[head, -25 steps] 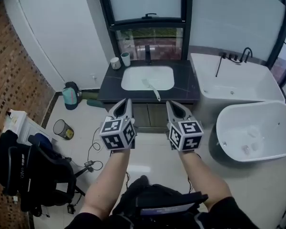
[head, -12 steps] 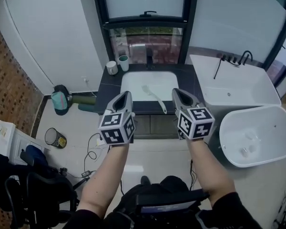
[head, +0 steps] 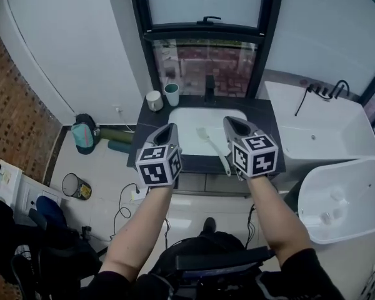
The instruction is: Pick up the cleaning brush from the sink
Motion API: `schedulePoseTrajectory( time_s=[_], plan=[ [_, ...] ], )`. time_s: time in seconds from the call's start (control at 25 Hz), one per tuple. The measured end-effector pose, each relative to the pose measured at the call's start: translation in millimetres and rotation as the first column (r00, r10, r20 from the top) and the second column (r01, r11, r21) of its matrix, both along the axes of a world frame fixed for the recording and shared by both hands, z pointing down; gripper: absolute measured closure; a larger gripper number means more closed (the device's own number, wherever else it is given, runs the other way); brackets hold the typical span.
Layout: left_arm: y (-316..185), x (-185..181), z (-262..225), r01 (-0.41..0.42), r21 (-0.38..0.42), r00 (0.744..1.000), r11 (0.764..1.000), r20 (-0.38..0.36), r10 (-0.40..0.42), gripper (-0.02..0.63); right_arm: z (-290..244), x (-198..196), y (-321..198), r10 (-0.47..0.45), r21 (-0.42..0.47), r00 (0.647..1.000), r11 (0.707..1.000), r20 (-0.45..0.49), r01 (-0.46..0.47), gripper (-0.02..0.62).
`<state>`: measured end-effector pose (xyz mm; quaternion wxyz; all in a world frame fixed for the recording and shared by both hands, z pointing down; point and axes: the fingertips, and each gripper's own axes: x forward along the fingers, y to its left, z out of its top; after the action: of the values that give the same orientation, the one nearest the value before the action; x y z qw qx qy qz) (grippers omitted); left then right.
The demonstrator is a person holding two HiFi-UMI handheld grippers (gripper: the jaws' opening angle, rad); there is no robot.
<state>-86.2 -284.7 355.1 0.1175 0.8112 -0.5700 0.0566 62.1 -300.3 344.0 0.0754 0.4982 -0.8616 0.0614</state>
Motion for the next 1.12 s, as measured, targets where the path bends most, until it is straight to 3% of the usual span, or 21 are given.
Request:
schedulePoseTrajectory(
  time_s=[0.04, 0.08, 0.24, 0.36, 0.44, 0.48, 0.6, 0.76, 0.84, 0.96, 1.12],
  plan=[
    [-15.6, -0.2, 1.8, -0.003, -0.01, 1.0, 1.0, 0.005, 0.003, 0.603, 4.4, -4.2, -18.2, -0.018, -0.019, 1.0, 1.0, -0.003, 0.018, 0.587],
    [-31.0, 0.5, 3.8, -0.007, -0.018, 1.0, 1.0, 0.015, 0.007, 0.603, 9.7, -6.7, -36.5, -0.032, -0.044, 0.999, 0.999, 0.0, 0.032, 0.531],
    [-99.2, -1.1, 19.8, -0.016, -0.07, 1.0, 0.997, 0.015, 0.017, 0.603, 32.1, -9.9, -112.1, -0.036, -0.125, 0.999, 0.991, -0.003, 0.035, 0.528],
    [-147.7, -12.7, 52.3, -0.015, -0.153, 1.0, 0.988, -0.016, 0.013, 0.603, 63.3, -20.9, -159.9, -0.046, -0.211, 0.999, 0.977, -0.021, 0.04, 0.526],
    [-181.4, -21.5, 82.8, -0.009, -0.224, 0.998, 0.974, -0.061, -0.005, 0.603, 86.1, -28.6, -191.8, -0.058, -0.27, 0.998, 0.962, -0.027, 0.048, 0.448],
    [-196.7, -27.4, 102.6, -0.003, -0.272, 0.996, 0.962, -0.085, -0.02, 0.603, 101.2, -31.7, -206.7, -0.053, -0.306, 0.998, 0.951, -0.027, 0.042, 0.448],
    [-233.4, -41.5, 163.6, -0.01, -0.398, 0.995, 0.917, -0.096, -0.031, 0.594, 165.3, -37.7, -242.5, -0.022, -0.445, 0.998, 0.895, -0.065, -0.009, 0.448],
    [-273.9, -48.3, 218.6, -0.06, -0.5, 0.994, 0.864, -0.113, 0.004, 0.594, 249.5, -45.9, -270.0, -0.023, -0.601, 0.992, 0.798, -0.123, -0.056, 0.448],
    [-289.1, -51.7, 241.3, -0.072, -0.552, 0.991, 0.831, -0.132, -0.002, 0.594, 281.9, -47.4, -280.1, -0.032, -0.653, 0.99, 0.755, -0.138, -0.067, 0.448],
    [-305.2, -47.8, 277.4, -0.071, -0.609, 0.995, 0.79, -0.102, 0.011, 0.594, 329.2, -37.4, -295.8, -0.077, -0.702, 0.976, 0.706, -0.205, -0.091, 0.448],
    [-332.1, -35.0, 320.7, -0.055, -0.674, 0.998, 0.737, -0.069, 0.012, 0.571, 385.1, -29.9, -311.8, -0.121, -0.776, 0.969, 0.623, -0.214, -0.094, 0.448]
  ],
)
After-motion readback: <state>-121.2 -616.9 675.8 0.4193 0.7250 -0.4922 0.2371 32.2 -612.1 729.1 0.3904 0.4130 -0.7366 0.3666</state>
